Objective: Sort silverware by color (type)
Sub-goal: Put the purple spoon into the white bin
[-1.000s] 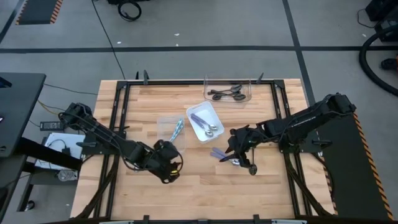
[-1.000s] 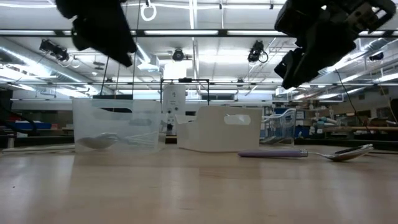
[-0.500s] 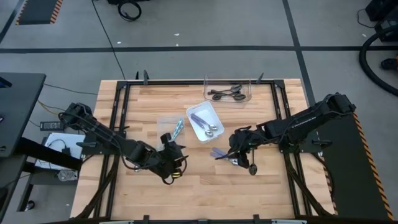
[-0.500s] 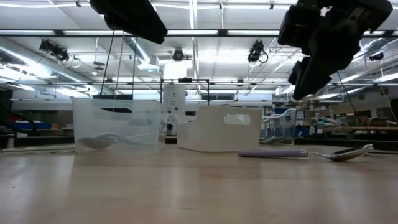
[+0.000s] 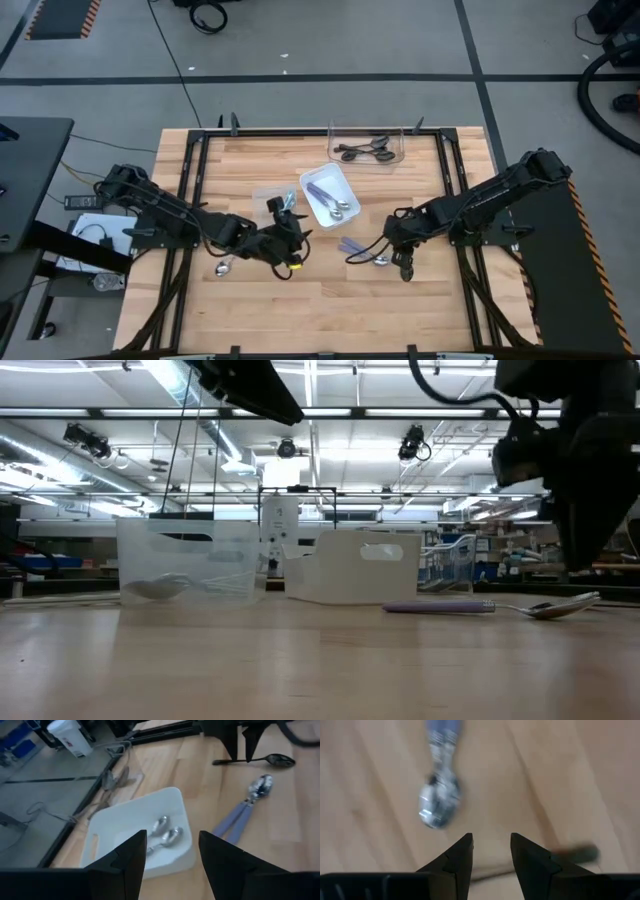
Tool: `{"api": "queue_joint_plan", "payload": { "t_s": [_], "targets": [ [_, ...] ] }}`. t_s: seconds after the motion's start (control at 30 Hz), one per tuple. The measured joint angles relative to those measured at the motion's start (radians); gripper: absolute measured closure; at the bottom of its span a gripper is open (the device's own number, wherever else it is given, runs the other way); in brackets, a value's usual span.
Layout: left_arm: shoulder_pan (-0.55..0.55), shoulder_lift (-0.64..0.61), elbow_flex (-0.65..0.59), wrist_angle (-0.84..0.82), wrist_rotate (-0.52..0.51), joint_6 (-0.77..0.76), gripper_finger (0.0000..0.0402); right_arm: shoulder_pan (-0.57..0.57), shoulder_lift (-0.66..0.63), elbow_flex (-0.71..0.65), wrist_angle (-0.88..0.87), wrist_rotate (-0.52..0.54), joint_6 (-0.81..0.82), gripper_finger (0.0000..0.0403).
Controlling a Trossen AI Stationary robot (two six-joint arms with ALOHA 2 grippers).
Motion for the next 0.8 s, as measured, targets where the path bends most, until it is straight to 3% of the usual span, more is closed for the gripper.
{"api": "queue_joint_plan", "payload": {
  "t_s": [0.23,0.47,0.67,0.8],
  "targets": [
    [0.033,0.000,0.000,0.037,0.009,0.079,0.0214,0.023,0.000,0.000,-0.130,0.006,0.091,0.0261],
    [0.032,0.001,-0.002,0.151,0.118,0.179,0.0214,0.052,0.000,0.000,-0.184,-0.009,0.085,0.0261],
    [0.032,0.002,-0.138,0.425,0.143,0.242,0.0214,0.054,0.000,0.000,-0.234,-0.010,0.118,0.0259],
    [0.031,0.002,-0.229,0.550,0.144,0.176,0.0214,0.055,0.000,0.000,-0.248,-0.021,0.116,0.0253]
  ]
}}
